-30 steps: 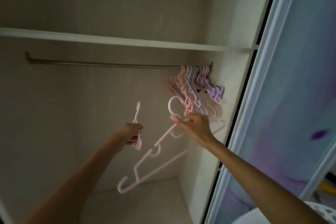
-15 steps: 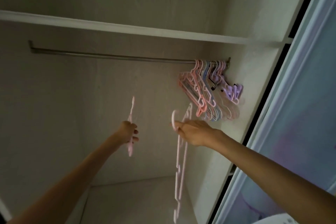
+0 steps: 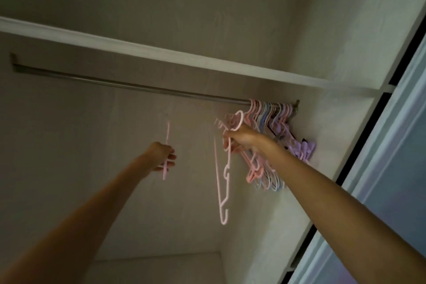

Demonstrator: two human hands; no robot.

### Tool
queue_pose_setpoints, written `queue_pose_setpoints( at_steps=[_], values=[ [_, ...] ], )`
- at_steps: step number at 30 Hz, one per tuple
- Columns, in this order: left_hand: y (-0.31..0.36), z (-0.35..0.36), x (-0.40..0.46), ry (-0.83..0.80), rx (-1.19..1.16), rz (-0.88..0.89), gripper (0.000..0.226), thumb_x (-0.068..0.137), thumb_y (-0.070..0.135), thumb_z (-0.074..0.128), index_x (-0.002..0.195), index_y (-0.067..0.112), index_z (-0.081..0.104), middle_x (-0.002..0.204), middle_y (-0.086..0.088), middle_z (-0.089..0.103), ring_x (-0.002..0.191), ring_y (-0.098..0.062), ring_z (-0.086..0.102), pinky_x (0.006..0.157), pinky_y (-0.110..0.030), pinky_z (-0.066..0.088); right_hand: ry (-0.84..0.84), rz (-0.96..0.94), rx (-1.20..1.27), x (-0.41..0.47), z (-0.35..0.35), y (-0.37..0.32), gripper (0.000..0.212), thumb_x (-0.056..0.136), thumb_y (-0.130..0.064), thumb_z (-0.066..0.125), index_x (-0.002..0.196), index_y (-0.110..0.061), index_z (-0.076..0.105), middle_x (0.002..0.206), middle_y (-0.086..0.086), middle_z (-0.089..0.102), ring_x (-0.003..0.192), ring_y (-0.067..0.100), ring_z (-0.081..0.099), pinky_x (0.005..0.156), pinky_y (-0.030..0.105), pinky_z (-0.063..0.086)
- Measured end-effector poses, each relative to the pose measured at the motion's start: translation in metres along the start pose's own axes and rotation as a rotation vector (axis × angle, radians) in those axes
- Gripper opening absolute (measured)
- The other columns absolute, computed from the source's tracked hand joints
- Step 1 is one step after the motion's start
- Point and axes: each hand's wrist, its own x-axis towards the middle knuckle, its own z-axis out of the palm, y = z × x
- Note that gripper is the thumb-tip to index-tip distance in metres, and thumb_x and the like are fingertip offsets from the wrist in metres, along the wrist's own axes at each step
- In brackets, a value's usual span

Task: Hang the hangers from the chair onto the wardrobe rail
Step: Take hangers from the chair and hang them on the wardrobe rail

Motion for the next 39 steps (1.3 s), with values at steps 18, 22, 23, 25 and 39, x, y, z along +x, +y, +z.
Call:
queue_pose_setpoints(
  at_steps=[18, 22, 23, 25, 39],
  values=[
    [0.016, 0.019, 0.050, 0.031, -0.085, 0.092, 0.024, 0.095, 0.010, 0.047, 0.074, 0.009, 0.058, 0.067, -0.004, 0.057, 0.028, -0.004, 0.051, 0.051, -0.023, 0.039, 0.457, -0.119, -0.604, 0.124, 0.001, 0.001, 0.039, 0.097, -0.029, 0.040, 0.122, -0.001, 0.051, 0.129, 0.019, 0.055, 0.119, 0.034, 0.053, 0.095, 0.037, 0.044],
    [0.017, 0.018, 0.048, 0.062, -0.051, 0.099, 0.024, 0.095, 0.011, 0.048, 0.074, 0.012, 0.059, 0.068, -0.002, 0.059, 0.037, -0.007, 0.054, 0.050, -0.022, 0.040, 0.597, -0.316, -0.578, 0.109, -0.010, 0.001, 0.056, 0.094, -0.030, 0.049, 0.138, 0.001, 0.032, 0.139, 0.021, 0.042, 0.123, 0.036, 0.047, 0.095, 0.038, 0.042],
    [0.019, 0.018, 0.048, 0.063, -0.045, 0.101, 0.025, 0.095, 0.011, 0.048, 0.073, 0.012, 0.059, 0.068, -0.002, 0.059, 0.040, -0.009, 0.054, 0.051, -0.022, 0.040, 0.691, -0.456, -0.625, 0.107, -0.015, 0.000, 0.053, 0.094, -0.028, 0.050, 0.136, -0.001, 0.034, 0.136, 0.020, 0.044, 0.121, 0.035, 0.047, 0.094, 0.039, 0.042],
    [0.022, 0.020, 0.047, 0.058, -0.042, 0.106, 0.025, 0.095, 0.011, 0.048, 0.073, 0.012, 0.059, 0.069, -0.003, 0.059, 0.036, -0.007, 0.054, 0.052, -0.022, 0.040, 0.720, -0.664, -0.776, 0.111, -0.024, -0.002, 0.048, 0.094, -0.027, 0.050, 0.135, -0.006, 0.038, 0.133, 0.016, 0.046, 0.121, 0.033, 0.045, 0.098, 0.041, 0.038],
    [0.018, 0.043, 0.030, -0.009, 0.067, 0.162, 0.017, 0.095, 0.011, 0.046, 0.084, 0.010, 0.058, 0.071, 0.000, 0.062, 0.050, -0.012, 0.056, 0.053, -0.024, 0.043, 0.619, -0.681, -0.932, 0.117, -0.065, 0.030, 0.066, 0.087, -0.028, 0.060, 0.143, -0.007, 0.033, 0.146, 0.015, 0.040, 0.136, 0.033, 0.035, 0.113, 0.046, 0.022]
  ],
)
